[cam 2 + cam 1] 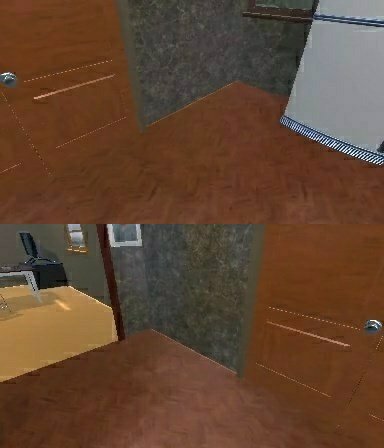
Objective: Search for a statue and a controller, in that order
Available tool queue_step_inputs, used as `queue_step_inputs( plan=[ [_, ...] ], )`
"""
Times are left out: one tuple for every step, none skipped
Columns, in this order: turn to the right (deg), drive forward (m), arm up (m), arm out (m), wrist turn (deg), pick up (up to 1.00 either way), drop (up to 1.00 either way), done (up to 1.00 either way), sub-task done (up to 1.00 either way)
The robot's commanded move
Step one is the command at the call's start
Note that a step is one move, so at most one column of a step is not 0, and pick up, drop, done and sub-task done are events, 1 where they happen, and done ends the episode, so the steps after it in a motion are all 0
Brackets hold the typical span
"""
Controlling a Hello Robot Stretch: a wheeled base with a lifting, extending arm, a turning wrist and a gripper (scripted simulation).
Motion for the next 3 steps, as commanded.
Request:
queue_step_inputs(
  plan=[
    [15.0,0.00,0.00,0.00,0.0,0.00,0.00,0.00,0.00],
    [0.0,0.25,0.00,0.00,0.0,0.00,0.00,0.00,0.00],
    [-45.0,0.00,0.00,0.00,0.0,0.00,0.00,0.00,0.00]
  ],
)
